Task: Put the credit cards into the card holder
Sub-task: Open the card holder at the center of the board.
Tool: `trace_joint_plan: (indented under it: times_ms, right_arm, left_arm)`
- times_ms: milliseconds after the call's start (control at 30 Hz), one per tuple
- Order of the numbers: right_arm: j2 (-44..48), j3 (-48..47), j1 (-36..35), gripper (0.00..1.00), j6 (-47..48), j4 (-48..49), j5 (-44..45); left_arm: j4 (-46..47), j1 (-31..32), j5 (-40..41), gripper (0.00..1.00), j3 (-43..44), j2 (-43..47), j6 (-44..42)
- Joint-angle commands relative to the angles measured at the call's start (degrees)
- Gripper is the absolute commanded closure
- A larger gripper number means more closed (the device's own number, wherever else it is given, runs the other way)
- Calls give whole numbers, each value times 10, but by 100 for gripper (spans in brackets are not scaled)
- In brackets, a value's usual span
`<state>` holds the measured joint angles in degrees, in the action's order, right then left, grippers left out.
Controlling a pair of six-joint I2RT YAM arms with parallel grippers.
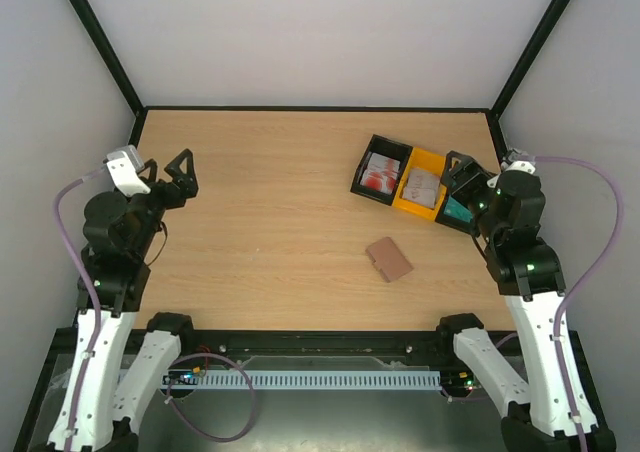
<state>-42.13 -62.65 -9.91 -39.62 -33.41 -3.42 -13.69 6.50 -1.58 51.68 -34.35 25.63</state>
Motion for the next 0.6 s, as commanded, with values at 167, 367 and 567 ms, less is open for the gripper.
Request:
trace_joint_plan:
  times_ms: [167,367,567]
  right_arm:
    - [32,121,48,11,-75,54,-105]
    - [20,223,57,10,-76,94,-211]
    - [-35,280,59,12,-55,106,-226]
  left_arm:
    - [122,-78,-147,1,-110,7,109]
    - [169,-93,-188,0,-179,5,163]
    - [218,-90,-225,0,-241,-50,222]
